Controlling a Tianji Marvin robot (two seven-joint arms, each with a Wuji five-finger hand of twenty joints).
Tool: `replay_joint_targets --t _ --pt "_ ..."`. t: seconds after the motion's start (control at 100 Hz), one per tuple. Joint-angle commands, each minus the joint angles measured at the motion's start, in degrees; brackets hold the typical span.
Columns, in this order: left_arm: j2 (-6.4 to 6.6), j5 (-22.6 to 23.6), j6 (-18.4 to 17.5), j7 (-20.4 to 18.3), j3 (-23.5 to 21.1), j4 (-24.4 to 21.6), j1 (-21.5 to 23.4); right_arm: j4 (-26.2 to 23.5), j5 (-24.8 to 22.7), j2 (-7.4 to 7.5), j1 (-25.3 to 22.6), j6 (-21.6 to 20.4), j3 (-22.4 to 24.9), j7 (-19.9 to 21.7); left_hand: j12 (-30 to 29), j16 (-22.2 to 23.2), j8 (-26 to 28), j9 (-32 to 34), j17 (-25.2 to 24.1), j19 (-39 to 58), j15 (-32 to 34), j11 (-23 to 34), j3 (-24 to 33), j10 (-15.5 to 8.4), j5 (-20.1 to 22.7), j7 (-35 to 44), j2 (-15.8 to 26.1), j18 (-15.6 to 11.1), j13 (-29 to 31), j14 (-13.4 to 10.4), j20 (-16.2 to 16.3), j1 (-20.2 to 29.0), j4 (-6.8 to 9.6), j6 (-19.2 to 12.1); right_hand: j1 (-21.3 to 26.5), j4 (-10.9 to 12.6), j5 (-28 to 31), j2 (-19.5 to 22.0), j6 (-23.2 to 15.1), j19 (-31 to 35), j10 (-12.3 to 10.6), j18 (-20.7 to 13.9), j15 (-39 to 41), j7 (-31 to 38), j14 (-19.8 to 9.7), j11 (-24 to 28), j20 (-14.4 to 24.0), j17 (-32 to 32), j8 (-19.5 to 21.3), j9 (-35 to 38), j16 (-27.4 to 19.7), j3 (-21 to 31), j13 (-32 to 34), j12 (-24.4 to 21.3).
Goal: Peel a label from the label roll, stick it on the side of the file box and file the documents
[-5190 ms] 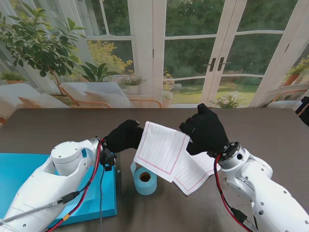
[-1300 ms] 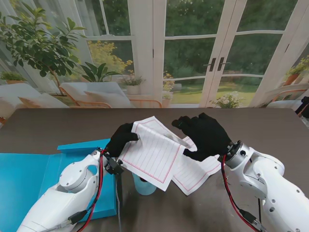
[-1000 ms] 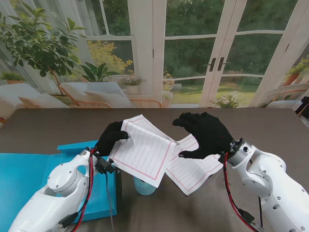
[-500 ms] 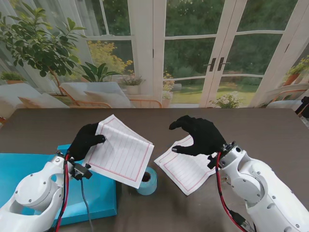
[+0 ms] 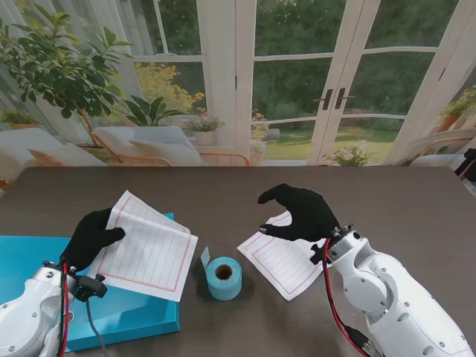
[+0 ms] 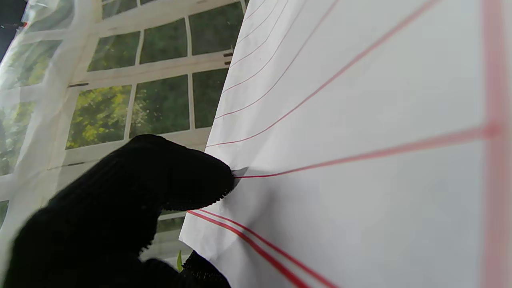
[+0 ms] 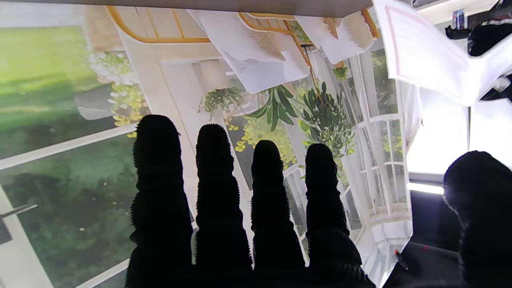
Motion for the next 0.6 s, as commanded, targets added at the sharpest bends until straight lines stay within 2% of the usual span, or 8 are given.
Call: replay_joint_targets --t 0.0,0.33,0.59 --pt "-0.25 -0.37 -0.32 -0.25 -1.1 0.06 2.3 0.71 0.24 -0.59 0.17 0.72 -0.57 0.53 1.58 -0.59 1.17 2.68 0.41 6.97 3.96 1.14 4.32 -5.97 1.36 6.05 -0.68 -1.41 1.64 -4.19 -0.25 3.2 2.06 4.31 1.07 0.76 0.51 1.07 0.35 -0.23 -0.47 1.09 -0.06 -0.87 0.23 -0.86 0.1 -18.25 0.41 0.96 0.52 -1.32 1.57 -0.43" --pt "-1.65 3.69 -0.75 6.34 -3.9 0.35 8.92 2.8 2.43 -1.09 1.07 1.83 -1.97 -0.1 2.24 -0.52 1.0 2.66 -0.48 6.17 3.42 0.8 4.3 -5.65 1.1 6.14 -0.83 -1.06 1.59 -3.39 0.07 3.48 1.7 4.49 2.0 0.84 1.01 1.27 1.06 0.19 -0.09 0.97 0.4 -1.01 0.28 -0.9 0.44 -18.28 0.65 0.97 1.02 -1.88 1.85 -0.06" --pt "-2.91 6.64 -0.33 12.05 -4.74 1.91 11.47 2.86 4.12 -1.35 0.78 2.21 -2.01 0.27 2.94 -0.32 0.95 2.56 -1.23 5.41 3.04 0.51 4.3 -5.22 0.91 6.21 -0.92 -0.68 1.57 -2.87 0.42 3.66 1.48 4.41 2.39 0.88 1.21 1.48 1.76 0.32 0.17 0.79 0.84 -1.02 0.17 -0.78 0.58 -18.44 0.81 0.68 1.32 -2.31 1.97 0.11"
